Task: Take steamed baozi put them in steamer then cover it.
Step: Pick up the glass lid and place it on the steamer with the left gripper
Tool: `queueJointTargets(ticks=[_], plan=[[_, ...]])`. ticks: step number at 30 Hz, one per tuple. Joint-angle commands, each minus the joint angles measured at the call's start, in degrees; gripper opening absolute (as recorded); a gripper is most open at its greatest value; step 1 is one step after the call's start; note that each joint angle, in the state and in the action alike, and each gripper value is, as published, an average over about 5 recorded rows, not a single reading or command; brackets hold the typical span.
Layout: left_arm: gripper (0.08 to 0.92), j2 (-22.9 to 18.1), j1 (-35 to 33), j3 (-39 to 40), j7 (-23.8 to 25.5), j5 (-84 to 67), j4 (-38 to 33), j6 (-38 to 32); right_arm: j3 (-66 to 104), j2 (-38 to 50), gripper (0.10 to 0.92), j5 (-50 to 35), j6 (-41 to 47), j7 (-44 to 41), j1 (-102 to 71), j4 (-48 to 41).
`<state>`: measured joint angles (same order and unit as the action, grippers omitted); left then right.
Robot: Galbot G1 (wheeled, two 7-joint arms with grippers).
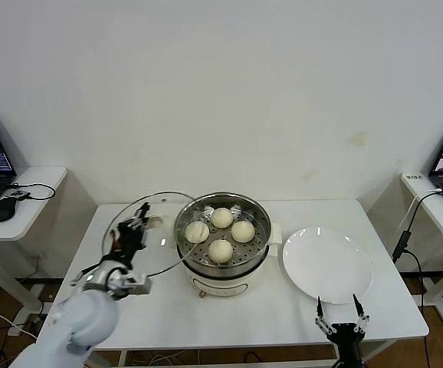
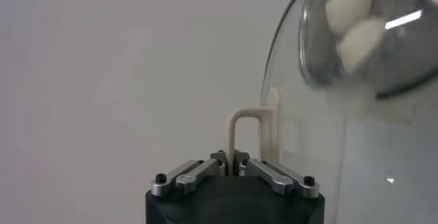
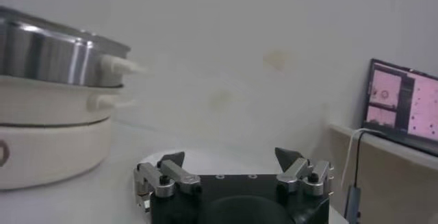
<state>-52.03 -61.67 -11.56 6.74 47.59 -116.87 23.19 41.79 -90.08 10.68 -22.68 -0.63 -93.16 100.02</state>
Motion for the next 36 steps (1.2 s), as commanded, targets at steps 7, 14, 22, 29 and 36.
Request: queueJointTargets(ticks=[7,14,22,29,36], plan=[[0.136,-15.8,19.2,22.2,13.9,24.9,8.9,8.6,-2.4,-0.5,0.823,5.9,0.6,2.0,1.7,-3.6],[0.136,-22.0,19.2,22.6,13.7,28.0,14.1,7.5,-2.4,-0.4,0.823,5.9,0.4,1.9,1.7,-4.1],[0.136,-24.5,19.5,22.6,12.7,28.8,18.0,6.3,-2.4,-0.4,0.823,5.8,-0.1,1.9,1.4,-4.4],[0.136,-25.6,18.7,21.9,12.1,29.3,20.0,5.6,-2.8,-0.4,0.823,5.8,-0.1,1.8,1.0,-4.1],[0.136,-25.6,18.7,20.2,11.9,29.2,20.6,5.3,-3.1,-0.4,0.823,5.9,-0.2,1.6,0.7,-4.1]])
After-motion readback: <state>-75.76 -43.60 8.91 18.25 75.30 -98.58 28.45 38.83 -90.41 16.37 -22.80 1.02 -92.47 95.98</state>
